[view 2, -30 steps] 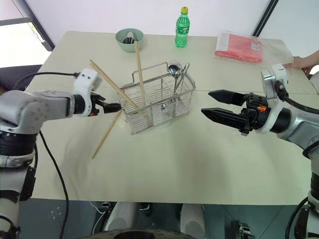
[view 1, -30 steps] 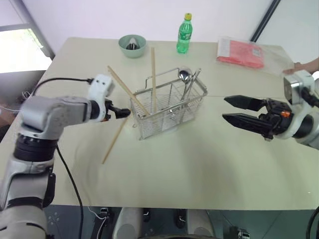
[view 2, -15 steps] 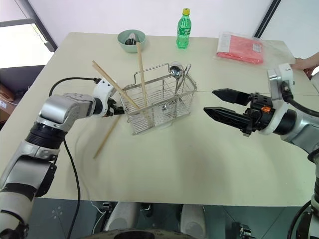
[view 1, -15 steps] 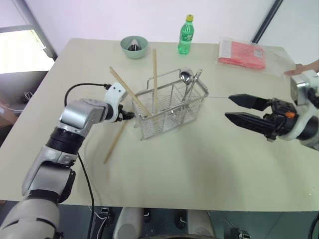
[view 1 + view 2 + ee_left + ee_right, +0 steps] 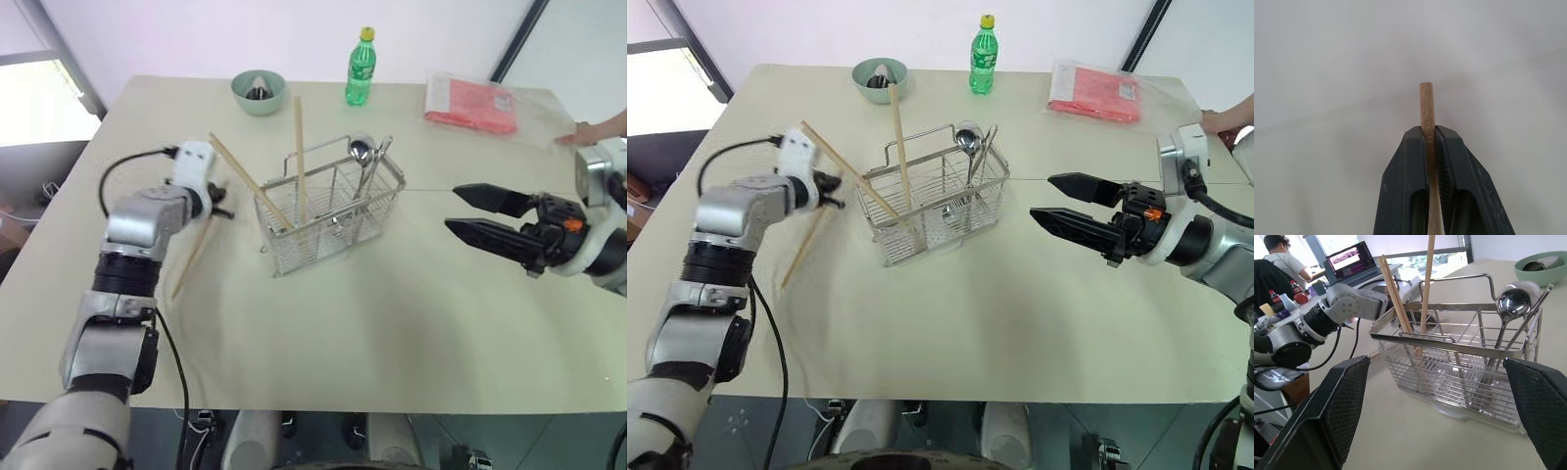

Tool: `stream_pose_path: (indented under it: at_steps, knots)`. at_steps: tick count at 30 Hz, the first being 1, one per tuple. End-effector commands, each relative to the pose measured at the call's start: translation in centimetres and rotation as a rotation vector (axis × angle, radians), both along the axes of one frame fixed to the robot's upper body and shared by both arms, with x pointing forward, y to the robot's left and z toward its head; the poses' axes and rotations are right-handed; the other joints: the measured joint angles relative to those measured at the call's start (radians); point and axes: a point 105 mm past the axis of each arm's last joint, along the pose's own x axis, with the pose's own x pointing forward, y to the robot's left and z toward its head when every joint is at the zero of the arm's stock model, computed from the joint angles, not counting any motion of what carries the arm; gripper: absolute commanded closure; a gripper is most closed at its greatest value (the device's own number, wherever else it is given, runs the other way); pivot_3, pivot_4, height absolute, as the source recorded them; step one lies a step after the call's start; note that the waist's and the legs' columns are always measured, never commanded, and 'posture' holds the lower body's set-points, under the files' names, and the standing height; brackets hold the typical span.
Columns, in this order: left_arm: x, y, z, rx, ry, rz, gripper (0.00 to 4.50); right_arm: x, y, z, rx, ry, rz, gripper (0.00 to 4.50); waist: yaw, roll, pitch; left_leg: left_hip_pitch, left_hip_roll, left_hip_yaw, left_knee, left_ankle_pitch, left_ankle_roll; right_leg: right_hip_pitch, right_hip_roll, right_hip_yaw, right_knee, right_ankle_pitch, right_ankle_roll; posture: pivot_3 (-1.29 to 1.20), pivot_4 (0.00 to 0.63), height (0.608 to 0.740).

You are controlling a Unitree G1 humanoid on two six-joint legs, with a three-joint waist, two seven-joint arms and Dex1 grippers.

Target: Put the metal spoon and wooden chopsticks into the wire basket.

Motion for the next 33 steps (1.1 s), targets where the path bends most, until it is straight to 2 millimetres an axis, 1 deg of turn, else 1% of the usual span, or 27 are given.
stream_pose_path:
  at_steps: [1,2,4,5,6,9,10,11,12,14,15,16,19,21,23,26,29,33]
  knots:
    - [-1.1,3.9,6.0,-0.177,-0.308,0.148,4.46,-0.2,0.1,1.2,0.016,-0.055,0.017,0.0,0.0,0.0,0.0,0.0,0.0,0.0,0.0,0.0,0.0,0.0,0.0,0.0,0.0,0.0,0.0,0.0,0.15,0.68]
    - [-1.9,4.6,7.7,-0.265,-0.396,0.162,4.46,-0.2,0.1,1.1,0.016,-0.051,0.02,0.0,0.0,0.0,0.0,0.0,0.0,0.0,0.0,0.0,0.0,0.0,0.0,0.0,0.0,0.0,0.0,0.0,0.15,0.68]
    - [-4.5,5.6,12.4,-0.475,-0.606,0.11,4.46,-0.1,0.3,1.0,0.014,-0.042,0.03,0.0,0.0,-0.001,0.001,0.0,0.0,0.001,0.0,0.0,-0.001,0.001,0.0,0.0,0.0,0.0,0.001,0.0,0.15,0.68]
    - [-5.5,5.6,13.9,-0.535,-0.666,0.074,4.46,0.0,0.3,1.0,0.012,-0.039,0.033,0.0,0.0,-0.002,0.001,-0.001,0.0,0.001,0.001,0.003,-0.004,0.001,0.0,0.0,0.0,0.001,0.001,0.0,0.15,0.68]
    - [-6.8,5.7,15.4,-0.583,-0.722,0.041,4.46,0.1,0.3,1.0,0.011,-0.038,0.035,0.0,0.0,-0.003,0.001,-0.001,0.0,0.001,0.001,0.003,-0.005,0.001,0.0,0.0,0.0,0.001,0.002,0.0,0.15,0.68]
    - [-10.1,6.2,18.9,-0.684,-0.838,-0.039,4.46,0.4,0.2,1.2,0.013,-0.035,0.038,0.0,0.001,-0.003,0.001,0.0,0.0,0.001,0.002,0.003,-0.005,0.002,0.0,-0.001,0.0,0.002,0.003,0.0,0.15,0.68]
    - [-11.2,6.0,20.1,-0.699,-0.873,-0.076,4.46,0.5,0.1,1.2,0.016,-0.032,0.038,0.0,0.0,-0.003,0.001,0.0,0.0,0.001,0.002,0.003,-0.005,0.003,0.0,-0.001,0.0,0.002,0.004,0.0,0.15,0.68]
    - [-12.2,5.6,21.1,-0.706,-0.9,-0.114,4.46,0.6,0.1,1.2,0.018,-0.03,0.039,0.0,0.0,-0.003,0.001,0.001,0.0,0.001,0.002,0.003,-0.004,0.004,0.0,-0.001,0.0,0.002,0.004,0.0,0.15,0.68]
    - [-13.0,4.7,22.2,-0.709,-0.922,-0.166,4.46,0.7,0.1,1.2,0.017,-0.027,0.042,0.0,0.002,-0.003,0.001,0.002,0.0,0.001,0.002,0.003,-0.004,0.005,0.001,-0.001,0.0,0.002,0.004,0.0,0.15,0.68]
    - [-14.3,2.6,23.9,-0.705,-0.942,-0.272,4.46,0.7,0.3,1.1,0.014,-0.023,0.053,0.0,0.004,-0.003,0.001,0.003,0.0,0.001,0.002,0.002,-0.003,0.006,0.001,-0.001,0.0,0.002,0.004,0.0,0.15,0.68]
    - [-14.6,1.7,24.3,-0.702,-0.944,-0.307,4.46,0.7,0.3,1.1,0.013,-0.023,0.058,0.0,0.004,-0.003,0.001,0.003,0.0,0.001,0.002,0.002,-0.003,0.007,0.001,-0.002,0.0,0.002,0.004,0.0,0.15,0.68]
    - [-14.8,0.3,24.7,-0.686,-0.94,-0.357,4.46,0.8,0.4,1.1,0.013,-0.024,0.062,0.0,0.004,-0.003,0.001,0.003,0.0,0.001,0.003,0.001,-0.002,0.007,0.001,-0.002,0.0,0.002,0.004,0.0,0.15,0.68]
    - [-14.7,-4.0,24.9,-0.655,-0.904,-0.482,4.46,1.1,0.5,1.3,0.018,-0.028,0.064,0.0,0.005,-0.003,0.001,0.004,-0.001,0.002,0.003,0.001,-0.001,0.008,0.002,-0.002,0.0,0.003,0.005,0.0,0.15,0.68]
    - [-13.4,-6.0,24.0,-0.64,-0.873,-0.494,4.46,1.2,0.6,1.4,0.028,-0.028,0.067,0.0,0.004,-0.003,0.001,0.004,-0.001,0.003,0.003,0.003,-0.005,0.008,0.002,-0.002,-0.001,0.003,0.005,0.0,0.15,0.68]
    - [-12.3,-7.2,23.2,-0.622,-0.849,-0.492,4.46,1.2,0.7,1.3,0.027,-0.028,0.068,0.0,0.003,-0.003,0.001,0.004,-0.001,0.003,0.003,0.003,-0.005,0.008,0.003,-0.002,0.0,0.003,0.005,0.0,0.15,0.68]
    - [-11.1,-10.7,21.2,-0.526,-0.815,-0.545,4.46,1.0,0.6,1.4,0.028,-0.03,0.063,0.0,0.0,-0.003,0.001,0.004,-0.001,0.004,0.003,0.004,-0.005,0.007,0.004,-0.001,0.0,0.003,0.005,0.0,0.15,0.68]
    - [-10.6,-12.6,19.6,-0.474,-0.796,-0.575,4.46,0.8,0.4,1.5,0.032,-0.031,0.05,0.0,0.002,-0.003,0.001,0.003,0.0,0.005,0.003,0.004,-0.004,0.006,0.004,-0.001,0.0,0.003,0.005,0.0,0.15,0.68]
    - [-10.0,-14.0,17.6,-0.457,-0.764,-0.58,4.46,0.5,0.1,1.5,0.038,-0.03,0.031,0.0,0.003,-0.003,0.001,0.003,0.0,0.004,0.003,0.003,-0.003,0.006,0.003,-0.001,0.0,0.003,0.005,0.0,0.15,0.68]
